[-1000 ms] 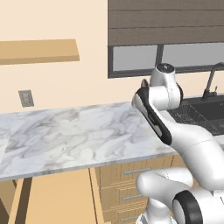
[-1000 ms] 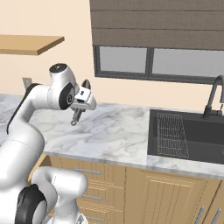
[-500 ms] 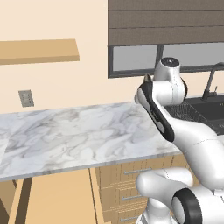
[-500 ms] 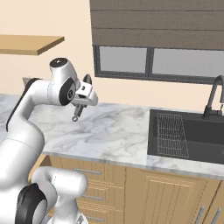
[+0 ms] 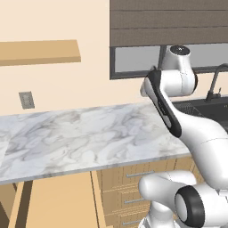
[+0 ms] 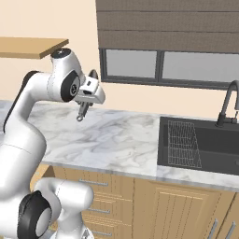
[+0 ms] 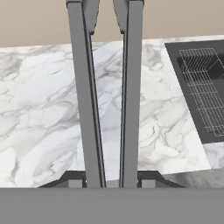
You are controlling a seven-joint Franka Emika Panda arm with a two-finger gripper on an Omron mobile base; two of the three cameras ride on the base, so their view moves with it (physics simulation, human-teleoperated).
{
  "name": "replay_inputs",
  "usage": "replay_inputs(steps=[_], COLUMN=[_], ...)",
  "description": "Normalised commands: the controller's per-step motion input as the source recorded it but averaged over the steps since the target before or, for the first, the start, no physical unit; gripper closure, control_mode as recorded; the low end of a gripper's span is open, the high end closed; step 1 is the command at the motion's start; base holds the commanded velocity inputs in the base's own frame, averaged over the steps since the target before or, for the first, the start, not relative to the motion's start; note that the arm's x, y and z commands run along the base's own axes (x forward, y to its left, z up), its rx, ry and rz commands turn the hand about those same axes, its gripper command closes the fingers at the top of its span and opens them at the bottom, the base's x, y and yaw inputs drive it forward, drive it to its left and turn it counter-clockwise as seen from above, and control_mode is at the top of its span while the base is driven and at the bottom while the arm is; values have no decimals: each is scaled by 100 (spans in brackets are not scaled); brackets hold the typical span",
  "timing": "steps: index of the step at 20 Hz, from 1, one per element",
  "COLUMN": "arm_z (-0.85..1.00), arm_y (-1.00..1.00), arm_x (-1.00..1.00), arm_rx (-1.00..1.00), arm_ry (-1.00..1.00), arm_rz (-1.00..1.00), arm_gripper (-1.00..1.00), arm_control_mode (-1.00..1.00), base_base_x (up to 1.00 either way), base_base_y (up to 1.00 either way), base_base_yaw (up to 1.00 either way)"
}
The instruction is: Take the tongs from the drawer on the left and place them on the dining counter next to the tray containing the kebab skewer.
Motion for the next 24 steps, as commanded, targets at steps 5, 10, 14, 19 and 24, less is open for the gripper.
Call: replay_inputs(steps=[5,10,14,19,24], arm_z=[27,0,0,0,0], arm_y=[0,0,0,0,0], arm_x=[-20,0,0,0,0], arm_rx=[-1,0,0,0,0], arm_ry=[0,0,0,0,0], arm_rz=[0,0,0,0,0], arm_gripper=[100,100,100,100,100], arm_control_mode=[100,100,100,100,100], base_base_x=[-4,-35,-55,-11,0], base_base_y=[0,-1,-20,-8,-62], base_base_yaw=[0,-7,-22,-5,-20])
